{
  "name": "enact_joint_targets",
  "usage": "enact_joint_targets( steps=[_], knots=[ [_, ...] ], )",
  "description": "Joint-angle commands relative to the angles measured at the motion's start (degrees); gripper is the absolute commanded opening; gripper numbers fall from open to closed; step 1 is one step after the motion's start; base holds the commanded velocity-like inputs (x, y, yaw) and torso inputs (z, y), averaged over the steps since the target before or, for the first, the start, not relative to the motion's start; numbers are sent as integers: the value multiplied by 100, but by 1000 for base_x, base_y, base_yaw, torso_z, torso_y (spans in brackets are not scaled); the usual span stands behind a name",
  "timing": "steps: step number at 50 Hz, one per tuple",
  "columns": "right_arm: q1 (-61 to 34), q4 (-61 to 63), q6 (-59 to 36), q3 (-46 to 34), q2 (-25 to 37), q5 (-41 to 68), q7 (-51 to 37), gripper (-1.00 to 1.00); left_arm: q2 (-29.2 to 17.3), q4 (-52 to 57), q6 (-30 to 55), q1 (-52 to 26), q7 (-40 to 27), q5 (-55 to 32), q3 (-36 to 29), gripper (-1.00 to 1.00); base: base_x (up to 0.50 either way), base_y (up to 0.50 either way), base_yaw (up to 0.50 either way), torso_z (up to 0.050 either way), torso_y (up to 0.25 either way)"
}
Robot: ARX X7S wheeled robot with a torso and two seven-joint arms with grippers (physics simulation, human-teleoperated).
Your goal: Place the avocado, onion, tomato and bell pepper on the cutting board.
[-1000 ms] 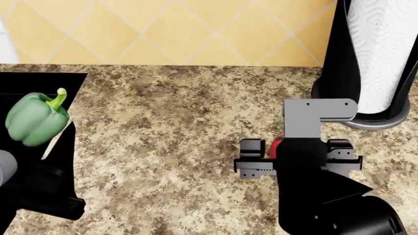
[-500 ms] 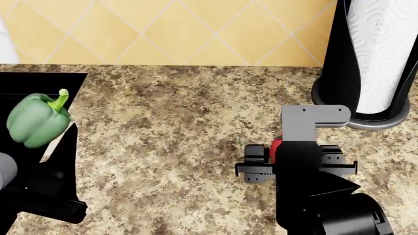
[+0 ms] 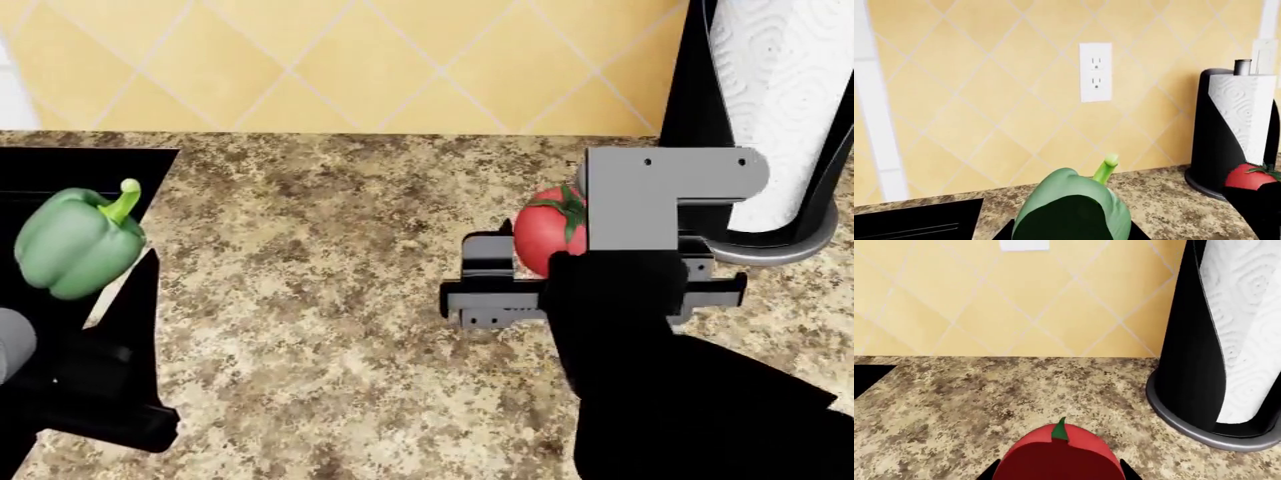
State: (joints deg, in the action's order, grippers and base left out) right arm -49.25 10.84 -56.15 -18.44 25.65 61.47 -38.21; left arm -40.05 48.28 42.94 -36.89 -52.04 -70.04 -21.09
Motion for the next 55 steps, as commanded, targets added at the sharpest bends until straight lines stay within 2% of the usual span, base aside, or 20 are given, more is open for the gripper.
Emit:
enact_joint_targets(
  steps=[1,9,16,55],
  knots=[
    [187,2634,-840,1310,491,2154,-1443,-100,192,-2,-99,67,136,255,90,-100,0,0,0,0,0],
    [793,3558,-524,1959,880,2728,-1939,-100,247,-103,-200,124,279,470,40,-100,0,0,0,0,0],
    [1289,3860,-382,2171,919,2520,-1761,-100,220,-171,-290,201,387,551,57,-100,0,-31,0,0,0],
    [1239,3744,-289,2011,962,2887,-2002,-100,129,-40,-222,142,206,276,55,-100,0,-500,0,0,0]
  ],
)
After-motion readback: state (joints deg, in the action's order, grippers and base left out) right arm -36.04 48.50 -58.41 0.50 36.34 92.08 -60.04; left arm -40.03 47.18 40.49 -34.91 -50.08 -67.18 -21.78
